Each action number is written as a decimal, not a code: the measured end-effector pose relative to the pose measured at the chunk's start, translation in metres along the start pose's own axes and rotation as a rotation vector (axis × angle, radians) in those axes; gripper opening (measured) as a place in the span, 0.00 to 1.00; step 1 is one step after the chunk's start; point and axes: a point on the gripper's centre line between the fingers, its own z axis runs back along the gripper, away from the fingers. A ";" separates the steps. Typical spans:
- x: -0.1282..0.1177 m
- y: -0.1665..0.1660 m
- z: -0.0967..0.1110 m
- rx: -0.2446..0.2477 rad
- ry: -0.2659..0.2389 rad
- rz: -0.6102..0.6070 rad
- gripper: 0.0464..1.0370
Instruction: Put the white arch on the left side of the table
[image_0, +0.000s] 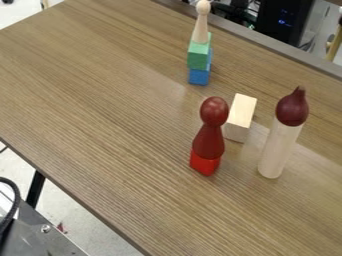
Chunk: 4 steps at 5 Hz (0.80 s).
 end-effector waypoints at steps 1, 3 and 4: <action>-0.006 0.001 -0.007 0.002 0.028 0.001 0.96; -0.038 -0.004 -0.055 0.090 0.154 0.006 0.96; -0.056 -0.008 -0.075 0.124 0.193 -0.018 0.96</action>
